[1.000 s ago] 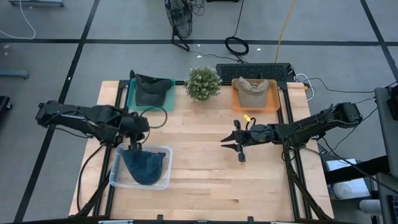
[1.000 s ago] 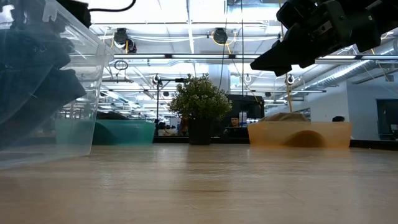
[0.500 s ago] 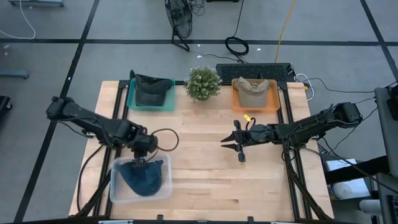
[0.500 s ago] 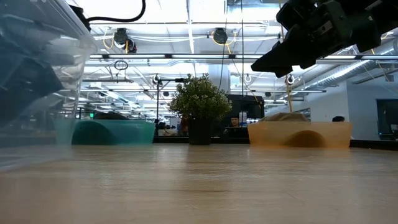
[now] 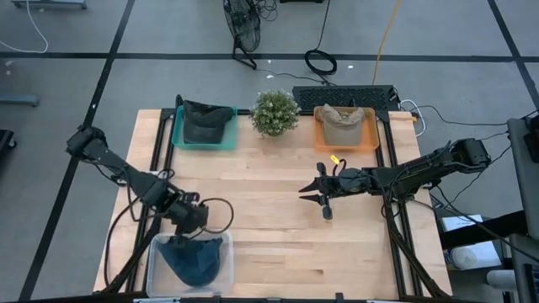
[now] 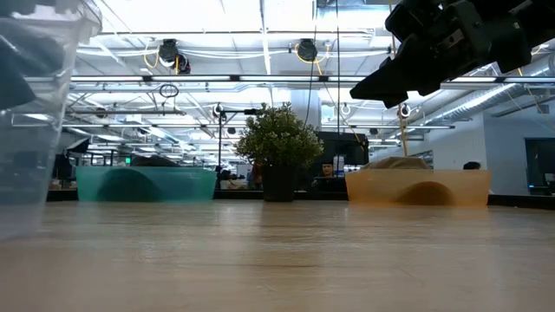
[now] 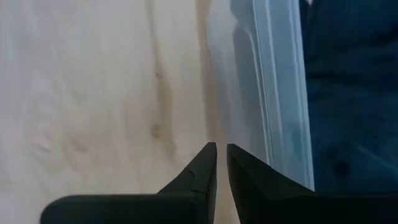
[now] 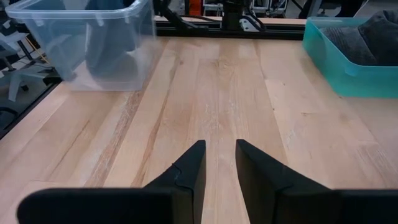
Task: Pick & Place hat
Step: Adjust the bins, then return to Home Position
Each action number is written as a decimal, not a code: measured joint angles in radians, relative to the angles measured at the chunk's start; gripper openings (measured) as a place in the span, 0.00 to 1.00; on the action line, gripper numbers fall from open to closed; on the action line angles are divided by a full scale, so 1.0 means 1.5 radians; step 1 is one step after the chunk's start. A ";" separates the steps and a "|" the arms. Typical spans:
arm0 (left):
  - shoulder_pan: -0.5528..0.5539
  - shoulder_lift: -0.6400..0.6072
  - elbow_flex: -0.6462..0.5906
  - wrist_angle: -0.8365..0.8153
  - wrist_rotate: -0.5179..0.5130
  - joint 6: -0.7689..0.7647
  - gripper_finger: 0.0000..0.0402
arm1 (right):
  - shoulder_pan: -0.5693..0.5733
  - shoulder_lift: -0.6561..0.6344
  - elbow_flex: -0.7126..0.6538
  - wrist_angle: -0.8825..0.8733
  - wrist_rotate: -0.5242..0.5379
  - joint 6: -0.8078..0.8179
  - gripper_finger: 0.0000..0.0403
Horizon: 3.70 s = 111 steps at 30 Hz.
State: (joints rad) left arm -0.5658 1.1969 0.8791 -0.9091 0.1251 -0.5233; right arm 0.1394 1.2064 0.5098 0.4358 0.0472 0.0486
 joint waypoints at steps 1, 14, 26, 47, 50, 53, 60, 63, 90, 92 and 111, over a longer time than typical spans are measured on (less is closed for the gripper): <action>-0.011 0.000 0.000 0.001 0.002 -0.014 0.12 | 0.000 0.000 0.000 0.000 0.000 0.000 0.19; -0.032 0.001 0.035 -0.009 -0.099 0.012 0.12 | 0.000 0.000 0.000 0.008 0.001 0.000 0.19; 0.012 0.058 0.185 0.188 -0.246 0.109 0.12 | 0.000 0.000 0.000 0.003 0.001 0.000 0.19; -0.055 0.339 0.365 0.103 -0.158 0.030 0.12 | 0.000 0.000 0.000 0.000 0.000 0.011 0.19; -0.061 0.363 0.388 0.070 -0.162 0.007 0.12 | 0.000 0.000 0.000 0.000 0.000 0.011 0.19; -0.064 0.373 0.392 0.044 -0.149 -0.020 0.12 | 0.000 0.000 0.000 -0.002 0.000 0.011 0.19; -0.089 0.370 0.391 -0.026 -0.108 -0.059 0.12 | 0.000 0.000 0.000 -0.005 0.000 0.012 0.19; -0.104 0.367 0.391 -0.032 -0.114 -0.058 0.12 | 0.000 0.000 0.000 -0.005 0.000 0.012 0.19; -0.143 0.213 0.390 -0.108 -0.181 -0.124 0.07 | 0.000 0.000 0.000 -0.003 0.000 0.012 0.19; -0.151 0.201 0.390 -0.143 -0.220 -0.150 0.03 | 0.000 0.000 0.000 -0.003 0.000 0.012 0.19; -0.220 0.161 0.385 -0.343 -0.485 -0.316 0.05 | 0.000 0.000 0.000 0.010 0.001 0.010 0.19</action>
State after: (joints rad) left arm -0.8960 1.4387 1.4567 -1.4239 -0.6027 -0.9977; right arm 0.1394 1.2064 0.5102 0.4508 0.0483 0.0639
